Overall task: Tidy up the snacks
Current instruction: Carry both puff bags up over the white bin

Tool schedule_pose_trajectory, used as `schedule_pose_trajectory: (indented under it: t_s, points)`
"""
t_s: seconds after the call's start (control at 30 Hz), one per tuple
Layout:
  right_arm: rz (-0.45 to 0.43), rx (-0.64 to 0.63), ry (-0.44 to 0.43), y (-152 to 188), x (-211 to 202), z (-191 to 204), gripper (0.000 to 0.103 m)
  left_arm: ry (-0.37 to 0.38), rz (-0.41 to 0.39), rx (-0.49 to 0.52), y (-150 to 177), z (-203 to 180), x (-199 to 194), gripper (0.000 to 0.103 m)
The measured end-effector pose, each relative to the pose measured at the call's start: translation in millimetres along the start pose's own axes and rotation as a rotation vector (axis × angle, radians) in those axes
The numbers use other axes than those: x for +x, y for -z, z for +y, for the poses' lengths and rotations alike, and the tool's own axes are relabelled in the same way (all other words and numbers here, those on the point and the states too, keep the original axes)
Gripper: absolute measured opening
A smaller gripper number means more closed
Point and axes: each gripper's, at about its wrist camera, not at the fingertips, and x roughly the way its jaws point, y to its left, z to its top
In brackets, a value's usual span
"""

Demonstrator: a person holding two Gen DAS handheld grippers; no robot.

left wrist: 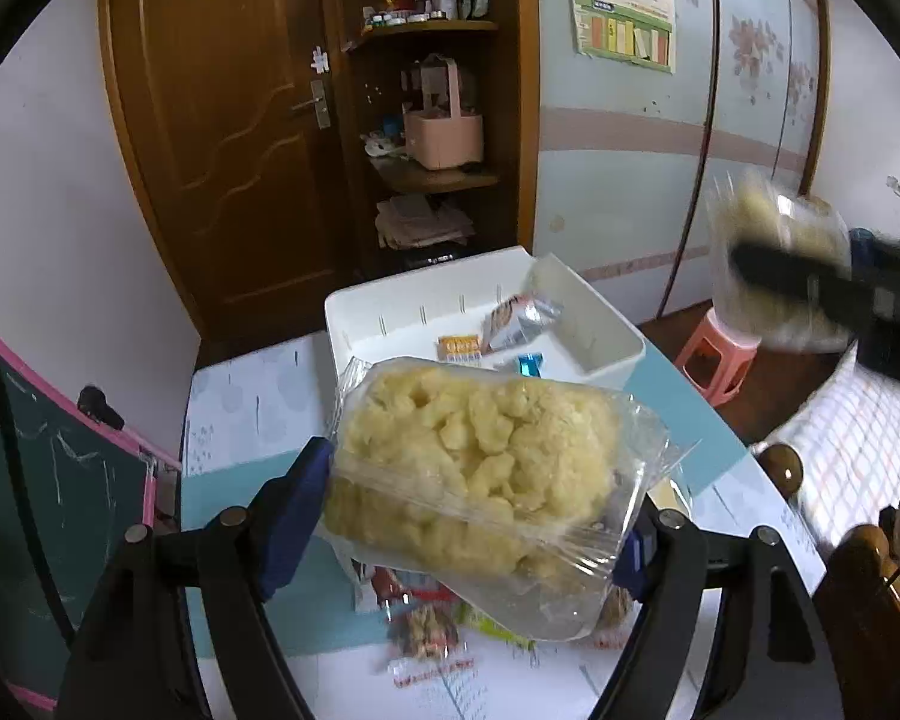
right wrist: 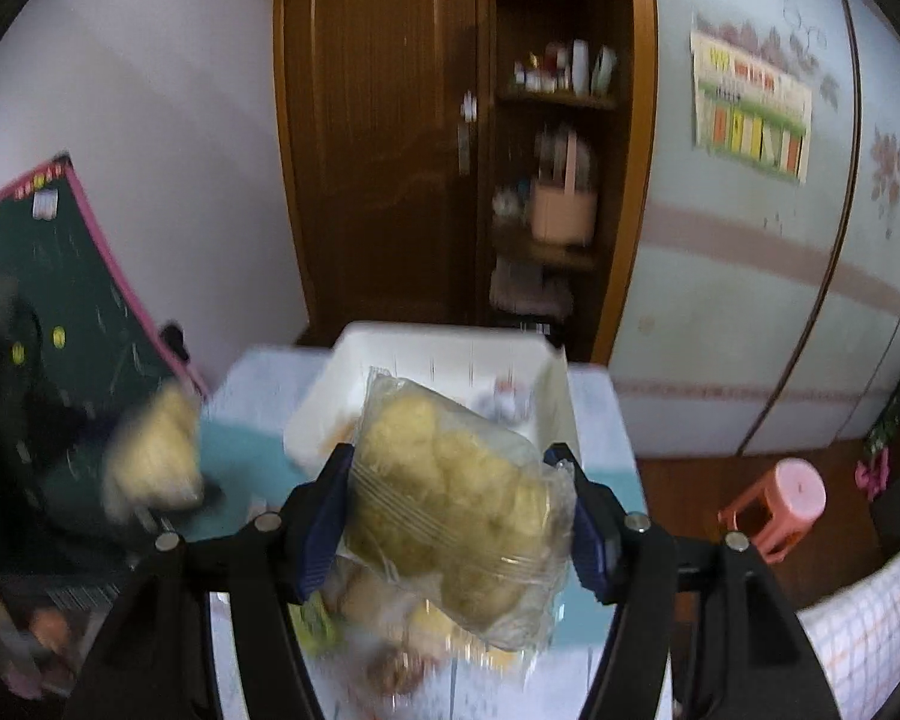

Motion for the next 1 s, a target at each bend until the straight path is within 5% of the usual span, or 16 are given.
schedule_pose_trajectory:
  t_s: [0.37, 0.87, 1.0]
  points:
    - [-0.024, 0.034, 0.056, -67.6, 73.0, -6.5, 0.064, -0.124, -0.065, -0.062, -59.6, 19.6, 81.7, 0.079]
    - [0.223, 0.071, 0.125, -34.6, 217.5, -38.5, 0.065, -0.189, 0.095, -0.145, -79.3, 33.0, 233.0, 0.080]
    - [0.305, 0.094, 0.110, -17.7, 248.1, -47.5, 0.066, -0.188, 0.151, -0.153, -70.7, 28.7, 261.8, 0.089]
